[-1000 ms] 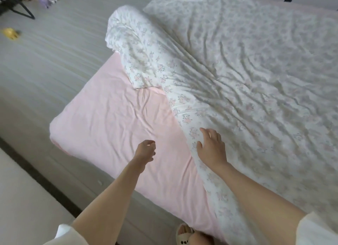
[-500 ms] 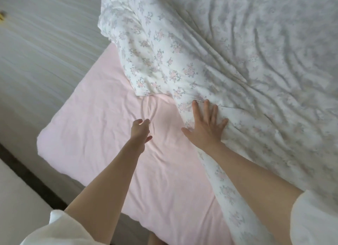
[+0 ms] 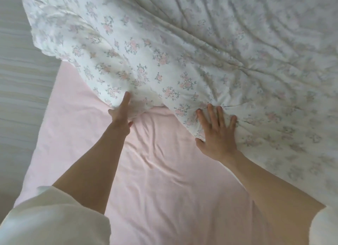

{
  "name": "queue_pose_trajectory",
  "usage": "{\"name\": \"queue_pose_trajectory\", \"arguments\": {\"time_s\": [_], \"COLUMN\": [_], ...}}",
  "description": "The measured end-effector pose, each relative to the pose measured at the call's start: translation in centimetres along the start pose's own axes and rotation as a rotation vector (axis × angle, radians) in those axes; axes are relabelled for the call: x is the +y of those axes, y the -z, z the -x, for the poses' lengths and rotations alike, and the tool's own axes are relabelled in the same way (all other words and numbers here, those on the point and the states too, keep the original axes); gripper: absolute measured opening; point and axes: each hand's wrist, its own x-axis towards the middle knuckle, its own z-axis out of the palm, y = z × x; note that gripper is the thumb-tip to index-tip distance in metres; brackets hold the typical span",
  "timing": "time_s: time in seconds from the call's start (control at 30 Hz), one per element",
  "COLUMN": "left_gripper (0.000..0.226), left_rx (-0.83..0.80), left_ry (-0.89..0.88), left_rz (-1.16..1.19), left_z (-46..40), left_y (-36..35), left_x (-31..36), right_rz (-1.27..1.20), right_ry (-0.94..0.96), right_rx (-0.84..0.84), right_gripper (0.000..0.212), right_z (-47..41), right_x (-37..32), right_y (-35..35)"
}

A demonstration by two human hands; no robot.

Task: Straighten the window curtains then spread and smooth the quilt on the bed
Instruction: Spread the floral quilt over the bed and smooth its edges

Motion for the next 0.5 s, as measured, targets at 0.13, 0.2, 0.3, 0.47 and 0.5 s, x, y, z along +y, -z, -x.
{"name": "queue_pose_trajectory", "arguments": {"time_s": [0.13, 0.2, 0.3, 0.47, 0.5], "left_gripper": [0.077, 0.045, 0.034, 0.028, 0.028], "left_rx": [0.116, 0.125, 0.144, 0.122, 0.122], "left_ry": [0.014, -0.072, -0.165, -0.198, -0.186], "left_rz": [0.014, -0.015, 0.009, 0.05, 0.062], "left_z": [-0.4, -0.4, 1.0, 5.4, 6.4], "left_y": [-1.6, -2.1, -2.2, 0.2, 1.0], "left_x": [0.6, 0.8, 1.0, 0.2, -0.1], "right_rz": [0.003, -0.015, -0.039, -0.139, -0.154], "right_ry": [-0.023, -0.037, -0.079, -0.181, -0.199], "right_rx": [0.016, 0.018, 0.017, 0.019, 0.007], "right_gripper": [0.089, 0.089, 0.088, 0.078, 0.076], "right_z": [0.2, 0.5, 1.1, 3.2, 3.7], "right_x": [-0.3, -0.5, -0.8, -2.7, -3.1], "right_y": [0.4, 0.5, 1.0, 2.9, 3.5]}}
